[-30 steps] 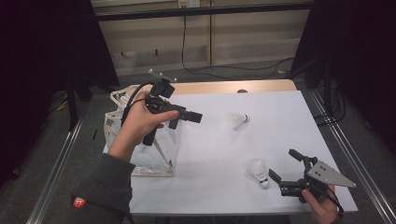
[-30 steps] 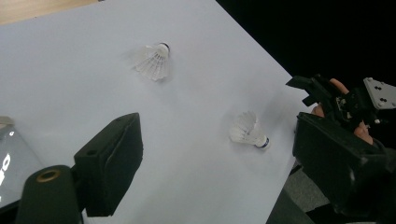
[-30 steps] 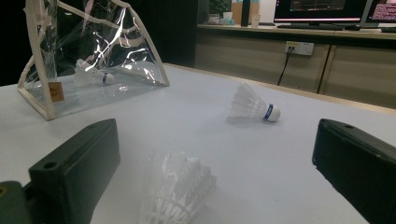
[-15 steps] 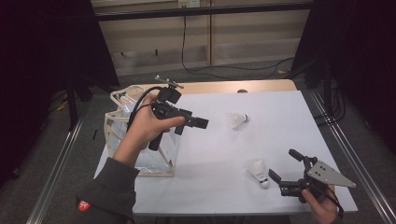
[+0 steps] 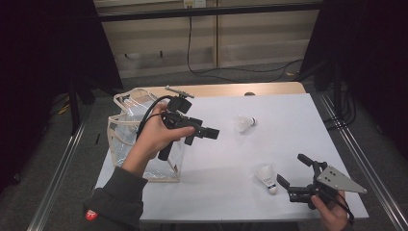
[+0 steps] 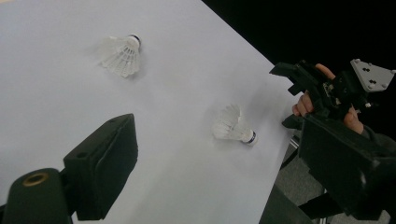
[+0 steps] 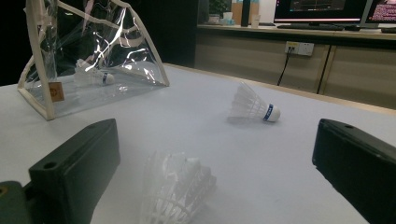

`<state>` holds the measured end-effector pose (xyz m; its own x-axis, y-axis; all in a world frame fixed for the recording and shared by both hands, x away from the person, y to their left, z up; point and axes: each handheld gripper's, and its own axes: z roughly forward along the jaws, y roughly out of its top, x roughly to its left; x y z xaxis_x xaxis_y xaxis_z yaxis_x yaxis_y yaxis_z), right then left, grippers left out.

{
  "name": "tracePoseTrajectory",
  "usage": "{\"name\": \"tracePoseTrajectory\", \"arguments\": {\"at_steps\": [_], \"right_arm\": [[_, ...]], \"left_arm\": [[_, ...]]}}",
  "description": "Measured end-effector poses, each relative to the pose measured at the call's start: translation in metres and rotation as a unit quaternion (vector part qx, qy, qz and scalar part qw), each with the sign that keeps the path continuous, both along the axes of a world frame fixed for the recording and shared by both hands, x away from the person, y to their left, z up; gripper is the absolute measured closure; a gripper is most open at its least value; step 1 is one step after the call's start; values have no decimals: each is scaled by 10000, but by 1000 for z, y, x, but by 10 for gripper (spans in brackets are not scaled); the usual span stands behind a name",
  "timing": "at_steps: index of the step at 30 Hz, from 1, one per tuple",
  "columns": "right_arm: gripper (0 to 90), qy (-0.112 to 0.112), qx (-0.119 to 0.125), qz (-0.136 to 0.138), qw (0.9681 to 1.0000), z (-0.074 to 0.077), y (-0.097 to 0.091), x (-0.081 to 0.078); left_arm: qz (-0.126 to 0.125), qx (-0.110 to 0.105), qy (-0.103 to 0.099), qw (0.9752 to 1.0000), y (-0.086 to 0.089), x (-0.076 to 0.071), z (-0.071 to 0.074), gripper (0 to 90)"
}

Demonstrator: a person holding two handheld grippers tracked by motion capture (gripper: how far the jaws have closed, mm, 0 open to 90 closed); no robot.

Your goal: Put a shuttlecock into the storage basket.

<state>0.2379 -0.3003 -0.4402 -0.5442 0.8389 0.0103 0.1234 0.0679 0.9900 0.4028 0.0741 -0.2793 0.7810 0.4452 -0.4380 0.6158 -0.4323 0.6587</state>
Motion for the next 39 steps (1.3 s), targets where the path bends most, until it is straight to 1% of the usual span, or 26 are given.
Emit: {"name": "tracePoseTrajectory", "arguments": {"at_steps": [1, 3, 4, 5, 8, 9, 10, 11, 14, 17, 18, 22, 23, 26, 28, 31, 34, 35, 36, 37, 39], "right_arm": [[5, 3, 5, 2, 10000, 0, 0, 0], [5, 5, 4, 3, 10000, 0, 0, 0], [5, 3, 4, 4, 10000, 0, 0, 0], [5, 6, -1, 5, 10000, 0, 0, 0], [5, 2, 3, 4, 10000, 0, 0, 0], [5, -1, 5, -2, 10000, 0, 0, 0], [5, -1, 2, -4, 10000, 0, 0, 0], [5, -2, 2, 0, 10000, 0, 0, 0], [5, -11, -6, 0, 10000, 0, 0, 0], [5, 2, -2, 4, 10000, 0, 0, 0], [5, 2, -5, 2, 10000, 0, 0, 0], [5, 3, -5, 4, 10000, 0, 0, 0], [5, 7, 0, 0, 10000, 0, 0, 0], [5, -4, -14, 3, 10000, 0, 0, 0], [5, 0, 1, -2, 10000, 0, 0, 0], [5, 0, 1, -4, 10000, 1, 0, 0], [5, 1, -8, -2, 10000, 1, 0, 0], [5, -1, -10, -2, 10000, 1, 0, 0], [5, -4, -6, -1, 10000, 1, 0, 0], [5, 6, 6, -5, 10000, 1, 0, -1], [5, -1, 6, -6, 10000, 1, 0, 0]], "left_arm": [[-24, 18, -3, 10000, 0, 0, -1, 116], [-35, -11, 14, 10000, -1, -1, -3, 115], [-61, 26, -1, 10000, -1, -1, -4, 115], [-46, -10, 8, 10000, -2, -2, -5, 114], [-89, -9, -11, 10000, -4, -4, -7, 112], [-127, 17, -22, 9999, -4, -4, -8, 110], [-99, 23, -6, 9999, -5, -5, -9, 110], [-138, 26, -2, 9999, -6, -5, -10, 110], [-138, -6, 1, 9999, -7, -6, -13, 109], [-152, 2, 9, 9999, -8, -7, -16, 109], [-194, 33, -16, 9998, -8, -7, -17, 108], [-199, 15, 11, 9998, -10, -9, -22, 109], [-214, 44, -15, 9998, -10, -9, -22, 109], [-217, -7, -22, 9998, -11, -10, -25, 107], [-221, 24, -36, 9997, -12, -10, -27, 107], [-229, -2, -19, 9997, -12, -11, -30, 106], [-256, 29, -29, 9997, -13, -11, -32, 105], [-225, 23, -22, 9997, -13, -12, -33, 104], [-267, 16, -20, 9996, -13, -12, -34, 103], [-265, 45, -46, 9996, -14, -12, -35, 101], [-277, 32, -34, 9996, -14, -12, -36, 101]]}}
